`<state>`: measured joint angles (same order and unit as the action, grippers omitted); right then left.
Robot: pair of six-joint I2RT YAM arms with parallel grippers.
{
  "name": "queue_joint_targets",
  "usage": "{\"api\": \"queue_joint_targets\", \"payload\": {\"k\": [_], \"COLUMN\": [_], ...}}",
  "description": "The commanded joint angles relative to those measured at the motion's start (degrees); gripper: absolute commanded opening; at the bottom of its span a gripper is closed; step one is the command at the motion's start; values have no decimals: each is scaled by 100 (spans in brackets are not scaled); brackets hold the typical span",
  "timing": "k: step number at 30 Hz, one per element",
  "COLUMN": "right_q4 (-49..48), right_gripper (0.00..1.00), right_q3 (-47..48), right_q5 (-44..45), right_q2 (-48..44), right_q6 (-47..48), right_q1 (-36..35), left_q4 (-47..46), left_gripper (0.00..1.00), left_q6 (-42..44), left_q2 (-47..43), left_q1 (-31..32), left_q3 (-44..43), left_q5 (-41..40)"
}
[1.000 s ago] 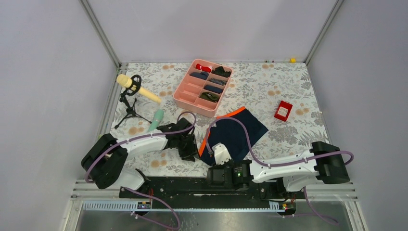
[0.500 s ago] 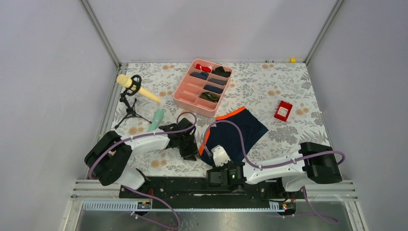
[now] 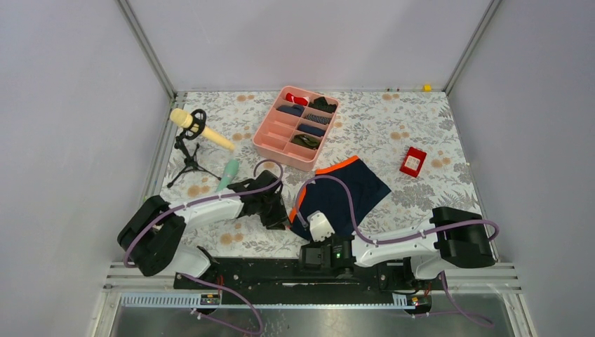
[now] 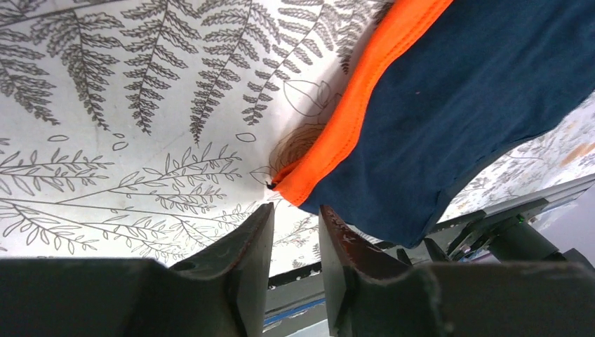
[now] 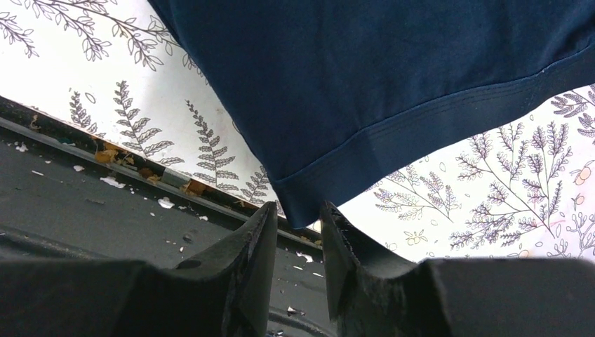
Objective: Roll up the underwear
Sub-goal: Fold the underwear at the center of the board.
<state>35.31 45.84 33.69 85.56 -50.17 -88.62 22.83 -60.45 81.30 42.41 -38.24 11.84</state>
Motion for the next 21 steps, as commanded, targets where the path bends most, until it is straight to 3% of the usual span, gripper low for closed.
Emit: {"api": "queue_joint_targets", "payload": {"k": [1, 6, 14, 17, 19, 20, 21], "right_q4": [-172, -207, -196, -275, -296, -295, -292], "right_gripper": [36, 37, 37, 27, 13, 1, 0], "right_q3": [-75, -73, -59, -18, -14, -12, -27], "right_q5": [94, 90, 88, 47, 26, 24, 23], "right_q2": [31, 33, 50, 174, 220, 225, 198], "right_q6": [44, 104, 133, 225, 250, 247, 243], "right_q1": [107, 139, 141, 134, 136, 139, 137], "left_q4": [49, -166, -436, -446, -441, -445, -444], "left_gripper": [36, 39, 21, 10, 0, 0, 0], "left_q6": [32, 23, -55, -60, -68, -79, -85], "left_q2": [-319, -11, 391, 480, 504, 517, 508], "left_q1": [-38, -61, -87, -84, -95, -102, -109], "left_q3": [-109, -135, -138, -135, -111, -91, -73], "left_q5": [-388, -259, -255, -259, -273, -271, -263]}}
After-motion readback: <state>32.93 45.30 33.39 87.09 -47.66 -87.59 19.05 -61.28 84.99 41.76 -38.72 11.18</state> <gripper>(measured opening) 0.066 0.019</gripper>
